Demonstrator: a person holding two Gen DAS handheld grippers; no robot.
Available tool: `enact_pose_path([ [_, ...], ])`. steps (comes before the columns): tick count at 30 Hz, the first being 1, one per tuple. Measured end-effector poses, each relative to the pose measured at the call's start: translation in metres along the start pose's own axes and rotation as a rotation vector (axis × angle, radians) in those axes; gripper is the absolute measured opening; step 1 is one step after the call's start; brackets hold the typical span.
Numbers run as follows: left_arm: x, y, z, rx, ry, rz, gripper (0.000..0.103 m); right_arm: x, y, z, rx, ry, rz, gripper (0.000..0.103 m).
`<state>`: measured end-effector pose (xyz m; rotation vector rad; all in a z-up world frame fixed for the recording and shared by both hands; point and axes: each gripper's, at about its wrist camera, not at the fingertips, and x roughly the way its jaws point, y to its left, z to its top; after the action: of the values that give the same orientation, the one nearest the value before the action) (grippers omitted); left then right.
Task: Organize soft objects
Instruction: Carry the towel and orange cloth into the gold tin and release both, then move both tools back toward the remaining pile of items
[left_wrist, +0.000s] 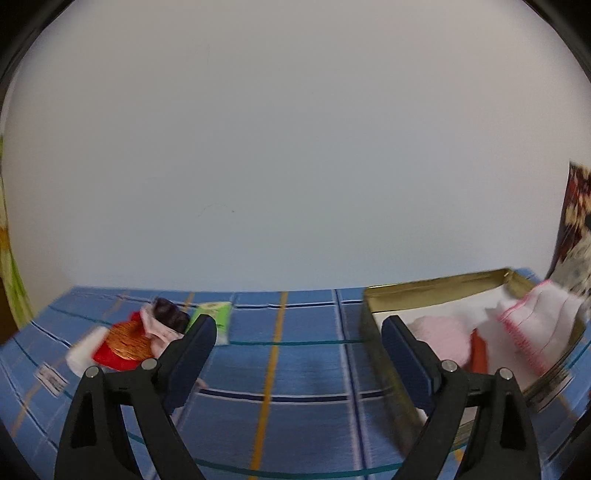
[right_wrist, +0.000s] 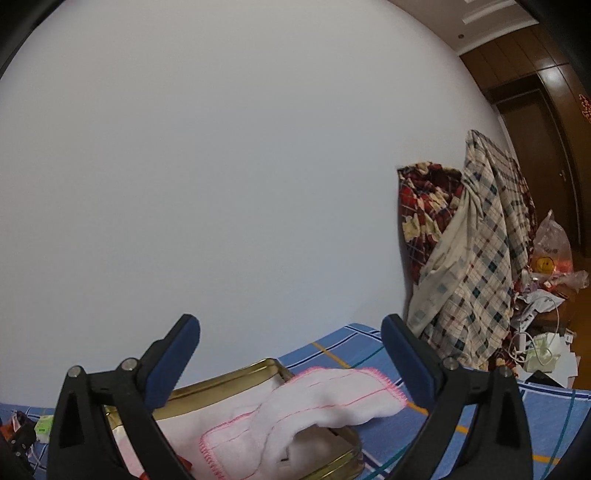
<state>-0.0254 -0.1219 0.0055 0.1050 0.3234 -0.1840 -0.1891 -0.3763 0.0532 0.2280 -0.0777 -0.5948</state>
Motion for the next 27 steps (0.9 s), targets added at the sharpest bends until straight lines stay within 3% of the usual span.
enact_pose_path([
  [7,-0.007,0.017,-0.004,-0.012,0.001,-0.012,0.093,-0.008,0.036,-0.018,-0.127,-0.003,0.064,0.1],
  [17,-0.012,0.034,-0.009,-0.021,0.024,-0.032,0.093,-0.022,0.034,-0.02,-0.063,-0.014,-0.002,0.101],
  [27,-0.012,0.054,-0.012,-0.034,0.04,-0.017,0.093,-0.037,0.068,-0.031,-0.121,0.018,0.072,0.1],
])
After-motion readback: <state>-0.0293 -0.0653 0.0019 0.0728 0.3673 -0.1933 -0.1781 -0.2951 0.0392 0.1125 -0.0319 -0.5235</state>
